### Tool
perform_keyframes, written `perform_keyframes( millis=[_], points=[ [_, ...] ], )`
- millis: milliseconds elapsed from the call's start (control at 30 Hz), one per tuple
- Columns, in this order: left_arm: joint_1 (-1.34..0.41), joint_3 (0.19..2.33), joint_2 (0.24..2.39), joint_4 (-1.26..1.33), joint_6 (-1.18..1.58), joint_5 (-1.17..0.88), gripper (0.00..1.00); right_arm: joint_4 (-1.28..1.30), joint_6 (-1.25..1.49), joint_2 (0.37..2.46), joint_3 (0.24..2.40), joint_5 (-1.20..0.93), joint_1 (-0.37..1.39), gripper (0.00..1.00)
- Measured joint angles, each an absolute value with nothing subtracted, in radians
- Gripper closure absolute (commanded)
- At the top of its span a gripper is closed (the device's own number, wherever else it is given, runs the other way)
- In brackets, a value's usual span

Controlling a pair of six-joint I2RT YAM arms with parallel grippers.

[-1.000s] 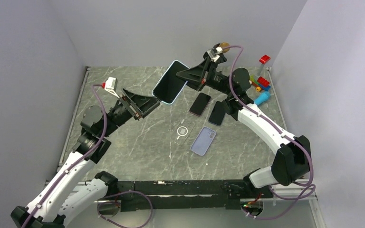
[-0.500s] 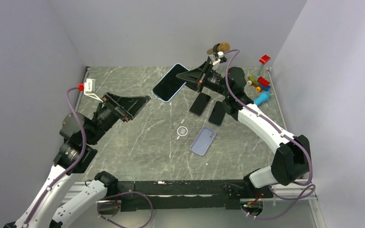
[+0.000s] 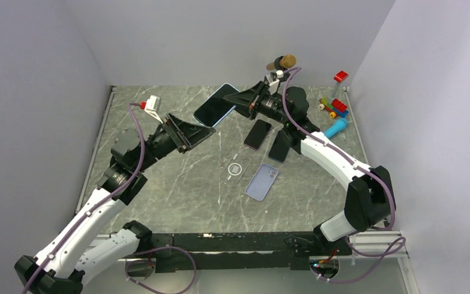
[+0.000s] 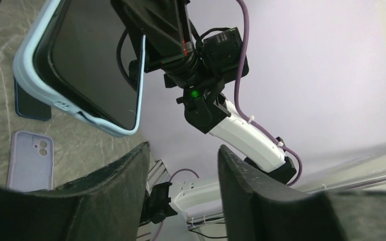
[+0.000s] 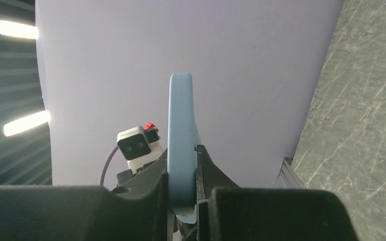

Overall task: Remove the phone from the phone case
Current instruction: Remove the phone case from the phone.

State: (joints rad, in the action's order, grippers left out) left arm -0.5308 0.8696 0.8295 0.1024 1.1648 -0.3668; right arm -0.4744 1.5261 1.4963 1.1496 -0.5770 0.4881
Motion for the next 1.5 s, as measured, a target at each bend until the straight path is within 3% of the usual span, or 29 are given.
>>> perform_keyframes(
  millis=[200,333,667,1000,1133,1233,1267,1500],
  points=[
    [-0.532,0.839,0.801,0.081,1.204,-0.368,0.16,-0.48,1.528,1.497,1.15,-0.575,0.491,1.0],
    [-0.532,0.768,0.771,0.122,1.252,-0.36,0.14,-0.495,1.535,1.499,1.15,-0.575,0.491,1.0],
    [-0.532,0.748,0.878,0.303,1.345,-0.362,0.49,-0.519,1.56,1.506,1.15,-0.582,0.491,1.0],
    [-0.532,0.748,0.906,0.331,1.349,-0.36,0.6,-0.532,1.574,1.506,1.15,-0.614,0.49,1.0],
    [-0.532,0.752,0.907,0.321,1.328,-0.36,0.75,-0.532,1.576,1.505,1.15,-0.635,0.489,1.0],
    [-0.532,0.758,0.907,0.321,1.323,-0.361,0.96,-0.532,1.578,1.503,1.15,-0.638,0.488,1.0],
    [-0.532,0.762,0.907,0.319,1.325,-0.361,0.99,-0.535,1.579,1.503,1.15,-0.638,0.488,1.0],
    [-0.538,0.831,0.912,0.251,1.219,-0.368,1.0,-0.561,1.653,1.504,1.158,-0.671,0.484,1.0]
  ],
)
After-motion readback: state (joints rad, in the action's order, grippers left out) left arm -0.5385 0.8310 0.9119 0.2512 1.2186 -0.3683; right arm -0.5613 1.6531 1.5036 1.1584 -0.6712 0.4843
